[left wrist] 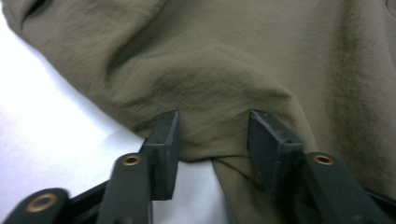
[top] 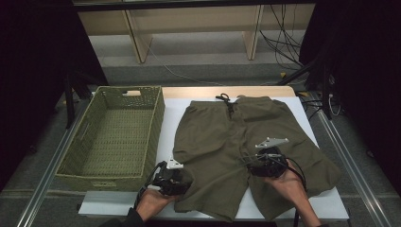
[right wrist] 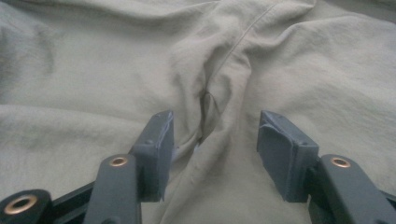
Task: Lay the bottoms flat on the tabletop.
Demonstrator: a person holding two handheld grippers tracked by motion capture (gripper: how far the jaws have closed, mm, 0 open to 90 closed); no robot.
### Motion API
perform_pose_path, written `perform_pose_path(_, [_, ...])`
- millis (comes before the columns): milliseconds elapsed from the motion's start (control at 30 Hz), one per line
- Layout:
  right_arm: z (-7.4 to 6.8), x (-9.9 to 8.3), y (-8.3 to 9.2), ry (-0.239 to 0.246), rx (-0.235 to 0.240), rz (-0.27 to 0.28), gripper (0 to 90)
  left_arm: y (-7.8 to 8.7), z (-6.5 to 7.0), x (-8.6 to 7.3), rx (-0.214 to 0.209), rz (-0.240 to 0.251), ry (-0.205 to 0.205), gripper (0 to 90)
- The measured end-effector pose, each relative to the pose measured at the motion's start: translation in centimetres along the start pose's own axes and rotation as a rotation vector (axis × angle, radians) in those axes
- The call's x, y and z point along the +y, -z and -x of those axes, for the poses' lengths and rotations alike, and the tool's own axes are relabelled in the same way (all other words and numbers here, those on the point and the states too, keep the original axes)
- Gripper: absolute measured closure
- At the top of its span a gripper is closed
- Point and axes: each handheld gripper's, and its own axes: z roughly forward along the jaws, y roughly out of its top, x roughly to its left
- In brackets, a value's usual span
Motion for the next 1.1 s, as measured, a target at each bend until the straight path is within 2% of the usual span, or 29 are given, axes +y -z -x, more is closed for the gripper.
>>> perform_pose_path(67, [0.0,0.0,0.0,0.003,0.000,-0.003,46.9,-0.1,0.2,0.0,0.009,0.008,-0.010,51.8])
perform_pose_path(100, [0.0,0.0,0.0,0.002,0.000,-0.004,46.9,-0.2,0.3,-0.1,0.021,0.014,-0.027,55.3])
perform_pose_path(167, [0.1,0.0,-0.1,0.003,-0.001,-0.003,46.9,-0.3,0.5,-0.1,0.016,0.023,-0.050,67.3])
perform_pose_path(200, [0.0,0.0,0.0,-0.001,0.000,-0.002,46.9,-0.4,0.7,0.0,0.009,0.024,-0.048,74.3])
perform_pose_path(300, [0.0,0.0,0.0,0.000,0.000,-0.001,46.9,-0.4,0.7,0.1,0.011,0.022,-0.070,88.0])
perform_pose_path(433, [0.2,0.0,0.1,0.002,-0.002,0.000,46.9,0.1,0.7,0.1,0.021,0.021,-0.094,89.4])
perform_pose_path(667, [0.3,-0.1,0.2,-0.004,-0.003,0.003,47.0,3.4,0.5,-0.2,0.063,0.048,-0.131,89.4])
perform_pose_path(867, [0.1,0.0,0.2,0.000,-0.005,0.007,47.0,4.9,-0.4,-0.7,0.073,0.041,-0.122,89.4])
perform_pose_path(1100, [0.7,-0.2,0.5,-0.009,-0.016,0.004,47.0,5.4,-1.1,-0.9,0.079,0.034,-0.104,89.2])
